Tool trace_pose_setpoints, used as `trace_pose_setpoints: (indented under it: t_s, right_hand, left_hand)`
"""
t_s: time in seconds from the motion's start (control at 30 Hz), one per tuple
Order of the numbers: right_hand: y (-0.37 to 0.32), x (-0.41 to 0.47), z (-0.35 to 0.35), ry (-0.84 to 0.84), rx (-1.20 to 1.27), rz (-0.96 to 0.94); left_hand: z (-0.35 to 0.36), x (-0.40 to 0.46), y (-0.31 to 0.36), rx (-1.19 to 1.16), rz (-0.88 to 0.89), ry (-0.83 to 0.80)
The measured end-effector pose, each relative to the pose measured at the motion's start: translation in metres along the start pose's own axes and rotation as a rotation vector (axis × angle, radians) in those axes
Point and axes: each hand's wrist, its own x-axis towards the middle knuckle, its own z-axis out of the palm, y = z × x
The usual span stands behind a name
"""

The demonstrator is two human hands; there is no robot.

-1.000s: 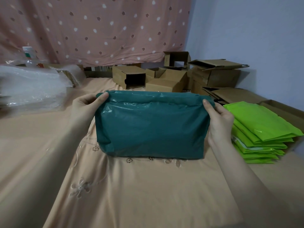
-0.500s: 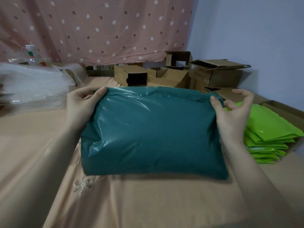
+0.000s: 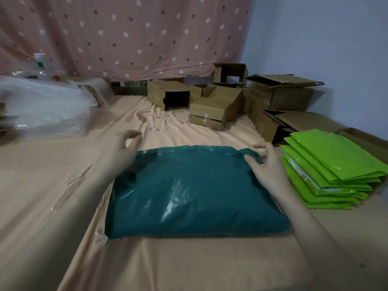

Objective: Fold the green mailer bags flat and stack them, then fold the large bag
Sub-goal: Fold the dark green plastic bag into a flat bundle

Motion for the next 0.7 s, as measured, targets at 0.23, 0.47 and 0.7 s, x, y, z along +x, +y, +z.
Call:
trace_pose_setpoints:
  t_s: [0.23, 0.47, 0.7]
  right_hand:
    - [-0.048, -0.008, 0.005, -0.139, -0.258, -0.299]
    - [-0.074, -0.034, 0.038, -0.561, -0.413, -0.307]
    - [-0.06, -0.043, 0.045, -0.524, -0.509, -0.329]
  left_hand:
    - [0.048, -0.041, 0.069, 0.429, 0.335, -0.494]
    - [0.074, -0.059, 0.049, 0.623, 0.288, -0.512]
    - [0.071, -0.057, 0.057, 0.591, 0.322, -0.518]
